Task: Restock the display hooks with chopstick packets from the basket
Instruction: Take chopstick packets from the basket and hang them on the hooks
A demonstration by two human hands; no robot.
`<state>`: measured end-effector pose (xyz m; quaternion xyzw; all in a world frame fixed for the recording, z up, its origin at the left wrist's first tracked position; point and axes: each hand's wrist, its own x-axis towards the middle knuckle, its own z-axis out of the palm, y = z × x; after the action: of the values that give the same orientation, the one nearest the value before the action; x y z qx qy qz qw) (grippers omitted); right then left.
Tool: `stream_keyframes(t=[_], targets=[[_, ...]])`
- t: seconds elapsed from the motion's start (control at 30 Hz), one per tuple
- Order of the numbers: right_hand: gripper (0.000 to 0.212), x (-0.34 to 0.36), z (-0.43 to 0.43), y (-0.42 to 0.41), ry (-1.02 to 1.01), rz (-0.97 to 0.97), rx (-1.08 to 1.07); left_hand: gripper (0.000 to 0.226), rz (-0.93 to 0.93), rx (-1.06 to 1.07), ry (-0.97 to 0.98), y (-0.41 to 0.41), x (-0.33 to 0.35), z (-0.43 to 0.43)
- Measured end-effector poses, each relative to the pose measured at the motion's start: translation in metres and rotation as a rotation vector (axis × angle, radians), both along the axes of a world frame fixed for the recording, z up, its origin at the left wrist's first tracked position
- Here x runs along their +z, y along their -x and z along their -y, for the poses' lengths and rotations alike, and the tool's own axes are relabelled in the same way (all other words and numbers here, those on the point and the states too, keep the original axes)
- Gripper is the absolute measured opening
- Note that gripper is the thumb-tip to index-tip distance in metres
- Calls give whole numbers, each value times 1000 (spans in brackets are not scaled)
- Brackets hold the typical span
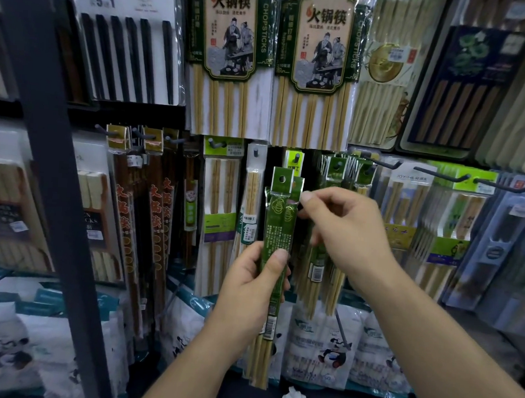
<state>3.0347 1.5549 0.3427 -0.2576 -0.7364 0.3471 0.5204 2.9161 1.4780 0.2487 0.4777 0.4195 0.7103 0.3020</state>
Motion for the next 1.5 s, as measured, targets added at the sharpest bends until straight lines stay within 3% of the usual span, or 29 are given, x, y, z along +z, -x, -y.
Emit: stream_keyframes(t=[0.23, 0.37, 0.8, 0.83, 0.93, 1.0, 1.23, 1.37, 1.43, 1.5], targets=[[19, -5, 4, 3, 122, -85, 65, 19, 48, -7, 12, -3, -3, 0], [24, 1, -2, -3, 144, -169, -36, 48, 15, 84, 9, 2, -4, -1], [32, 17, -30, -5, 146, -217, -220, 25, -30, -19, 64, 3, -5, 2], [34, 17, -31, -5, 138, -216, -226, 28, -22, -22, 70, 3, -6, 2], [40, 15, -32, -3, 106, -201, -254, 67, 0, 5, 92, 4, -8, 0], [41, 15, -32, -3, 86, -176, -275, 76, -3, 16, 86, 4, -7, 0], [42, 15, -31, -5, 27, -73, -361, 79, 9, 3, 118, 3, -7, 1], [36, 18, -30, -8, -87, 108, -494, 44, 32, -117, 71, 1, -3, 3], [36, 18, -30, -9, -96, 155, -517, 60, 98, -137, 72, 1, -3, 3], [35, 16, -28, -10, -95, 171, -535, 49, 138, -144, 70, 2, -3, 3]])
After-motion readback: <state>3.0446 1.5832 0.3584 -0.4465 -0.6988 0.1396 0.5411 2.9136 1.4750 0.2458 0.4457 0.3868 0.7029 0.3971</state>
